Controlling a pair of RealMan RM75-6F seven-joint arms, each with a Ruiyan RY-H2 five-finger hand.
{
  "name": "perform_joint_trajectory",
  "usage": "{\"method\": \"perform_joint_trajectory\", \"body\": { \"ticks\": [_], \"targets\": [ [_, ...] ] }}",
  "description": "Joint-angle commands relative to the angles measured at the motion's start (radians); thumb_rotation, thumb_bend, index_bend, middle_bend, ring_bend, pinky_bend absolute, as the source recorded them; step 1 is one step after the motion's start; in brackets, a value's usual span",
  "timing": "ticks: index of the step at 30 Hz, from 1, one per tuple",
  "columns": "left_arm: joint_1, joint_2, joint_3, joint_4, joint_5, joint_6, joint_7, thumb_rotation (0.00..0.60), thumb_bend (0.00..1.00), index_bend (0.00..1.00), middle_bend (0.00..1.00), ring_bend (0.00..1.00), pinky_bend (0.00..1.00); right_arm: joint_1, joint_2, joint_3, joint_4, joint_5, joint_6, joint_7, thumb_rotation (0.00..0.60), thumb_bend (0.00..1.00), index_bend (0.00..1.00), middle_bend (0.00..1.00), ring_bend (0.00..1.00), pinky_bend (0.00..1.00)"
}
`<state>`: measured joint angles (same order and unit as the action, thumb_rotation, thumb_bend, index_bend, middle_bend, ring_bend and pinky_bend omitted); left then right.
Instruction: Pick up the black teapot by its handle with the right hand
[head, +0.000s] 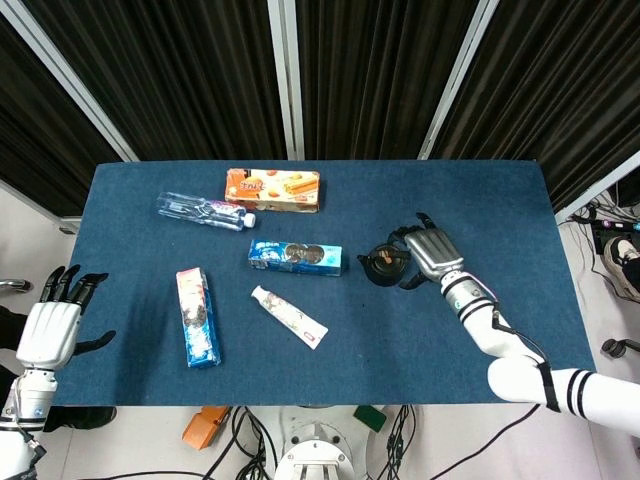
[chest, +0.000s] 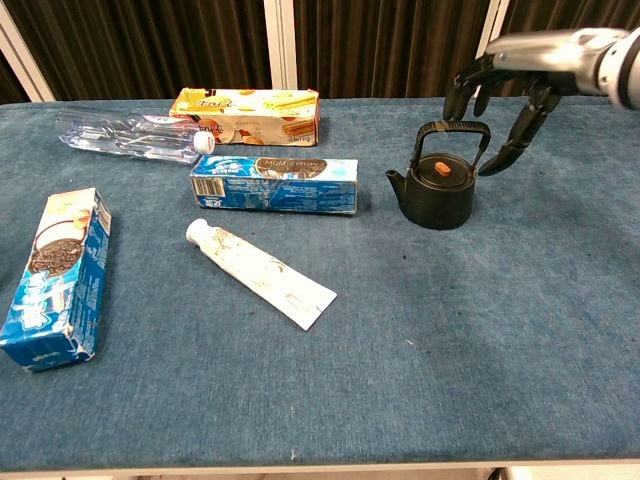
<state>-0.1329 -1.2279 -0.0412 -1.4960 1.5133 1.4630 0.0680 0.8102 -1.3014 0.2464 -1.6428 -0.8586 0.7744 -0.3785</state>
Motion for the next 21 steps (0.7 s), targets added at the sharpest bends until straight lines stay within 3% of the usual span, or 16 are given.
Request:
{"method": "perform_joint_trajectory", "body": {
  "ticks": [1,16,18,21],
  "targets": [
    [0.000,-0.002,0.000,0.005,-0.001,0.000,-0.005,0.600,0.12,0.16,0.19,0.07,0.03,0.032,-0.026,-0.017,0.016,0.044,0.000,-0.029,0.600,0.00,0.42,0.37,0.34,0.05],
    [0.013,-0.002,0.005,0.024,-0.009,0.009,-0.024,0.600,0.12,0.16,0.19,0.06,0.03,0.088,-0.081,-0.046,0.064,0.104,-0.004,-0.007,0.600,0.00,0.58,0.49,0.48,0.05],
    [0.025,-0.015,0.034,0.115,-0.019,-0.019,-0.005,0.600,0.12,0.16,0.19,0.06,0.02,0.091,-0.086,-0.050,0.071,0.109,-0.006,-0.001,0.600,0.00,0.62,0.52,0.51,0.05],
    [0.028,-0.029,0.030,0.135,-0.001,0.007,-0.041,0.600,0.12,0.16,0.19,0.06,0.02,0.094,-0.094,-0.054,0.082,0.114,-0.007,0.011,0.600,0.00,0.67,0.56,0.56,0.06]
  ]
}}
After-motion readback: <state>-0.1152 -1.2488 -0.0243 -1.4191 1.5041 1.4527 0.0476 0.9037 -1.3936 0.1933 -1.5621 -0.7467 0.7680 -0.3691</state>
